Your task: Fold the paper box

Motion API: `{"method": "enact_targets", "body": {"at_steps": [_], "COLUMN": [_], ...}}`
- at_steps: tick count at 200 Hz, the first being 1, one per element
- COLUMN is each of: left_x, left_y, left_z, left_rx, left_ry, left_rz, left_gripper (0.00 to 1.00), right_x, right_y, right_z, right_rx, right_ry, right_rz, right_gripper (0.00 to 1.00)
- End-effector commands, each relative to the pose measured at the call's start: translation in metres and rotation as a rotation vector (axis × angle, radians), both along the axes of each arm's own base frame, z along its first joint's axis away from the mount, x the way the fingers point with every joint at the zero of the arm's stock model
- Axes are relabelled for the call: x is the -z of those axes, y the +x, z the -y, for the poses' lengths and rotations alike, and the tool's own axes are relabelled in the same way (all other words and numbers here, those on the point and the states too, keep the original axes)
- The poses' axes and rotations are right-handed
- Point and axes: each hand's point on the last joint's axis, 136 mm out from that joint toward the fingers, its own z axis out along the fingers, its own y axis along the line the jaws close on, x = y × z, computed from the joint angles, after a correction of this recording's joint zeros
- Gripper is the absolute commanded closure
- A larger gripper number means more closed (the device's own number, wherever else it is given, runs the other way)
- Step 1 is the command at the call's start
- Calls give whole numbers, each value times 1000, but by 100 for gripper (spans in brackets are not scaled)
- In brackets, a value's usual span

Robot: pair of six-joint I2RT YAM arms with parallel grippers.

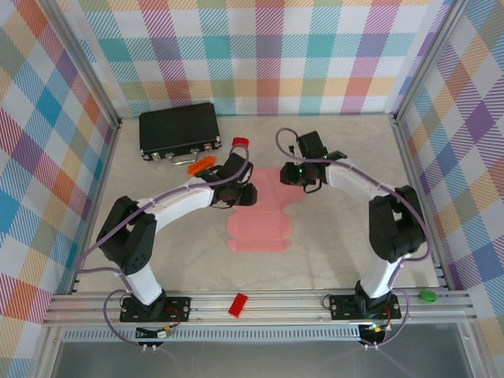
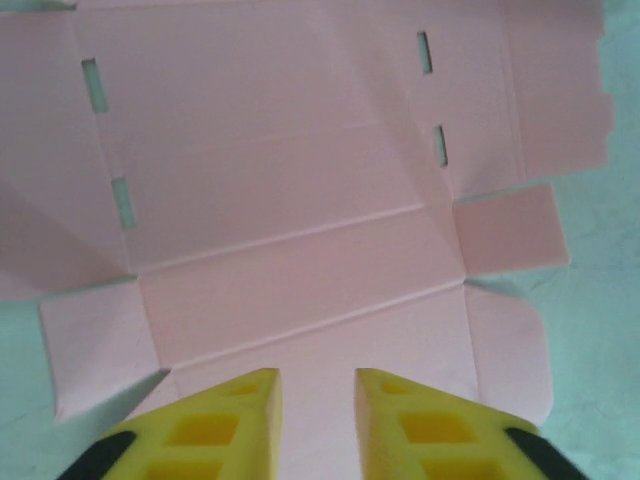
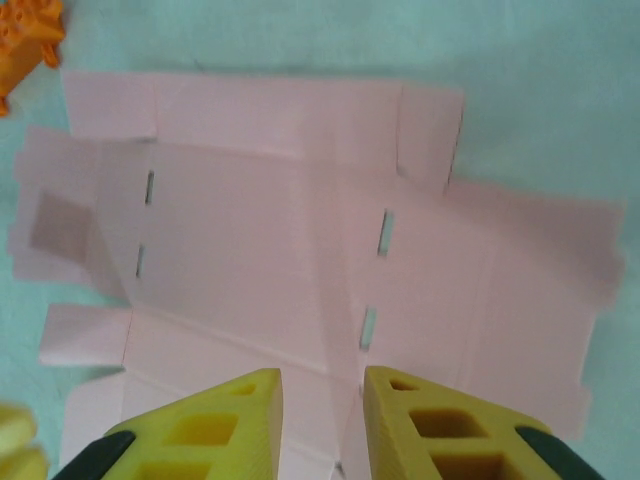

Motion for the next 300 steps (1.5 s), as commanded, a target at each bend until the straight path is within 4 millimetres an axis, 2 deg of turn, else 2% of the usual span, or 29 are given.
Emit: {"method": "enact_targets", "body": {"at_steps": [1, 22, 54, 92, 125, 152, 186, 217, 236, 260, 277, 300], "left_x": [18, 32, 53, 72, 78, 83, 82, 74, 63, 40, 25, 19], "left_y": [-26, -43, -60, -65, -62, -58, -49, -38, -32, -27, -25, -27], "left_z": [-7, -9, -16, -34, -48, -59, -63, -60, -53, -41, -41, -37], "left_rx": [-25, -41, -59, -82, -94, -105, -115, -111, -95, -55, -55, -54], "left_ry": [-21, -62, -60, 24, 110, 183, 229, 237, 215, 161, 146, 103], "left_rz": [-76, -118, -160, -166, -145, -131, -104, -74, -50, -7, 24, 28], "left_gripper": [82, 91, 100, 100, 100, 100, 100, 100, 100, 95, 91, 89], "right_x": [5, 7, 29, 62, 87, 99, 108, 103, 91, 64, 42, 20], "right_y": [10, 20, 26, 22, 13, 1, -18, -31, -33, -26, -17, -3], "right_z": [-8, -27, -42, -49, -33, -22, -7, -2, -3, -6, -9, -13], "right_rx": [-97, -162, -181, -176, -96, -54, 5, 28, 19, -1, -21, -59], "right_ry": [-35, 17, 42, 51, -6, -36, -61, -49, -33, -19, -9, -19], "right_rz": [-29, -58, -126, -208, -253, -280, -315, -312, -290, -227, -172, -105], "right_gripper": [71, 72, 76, 78, 81, 81, 81, 80, 80, 75, 71, 57]}}
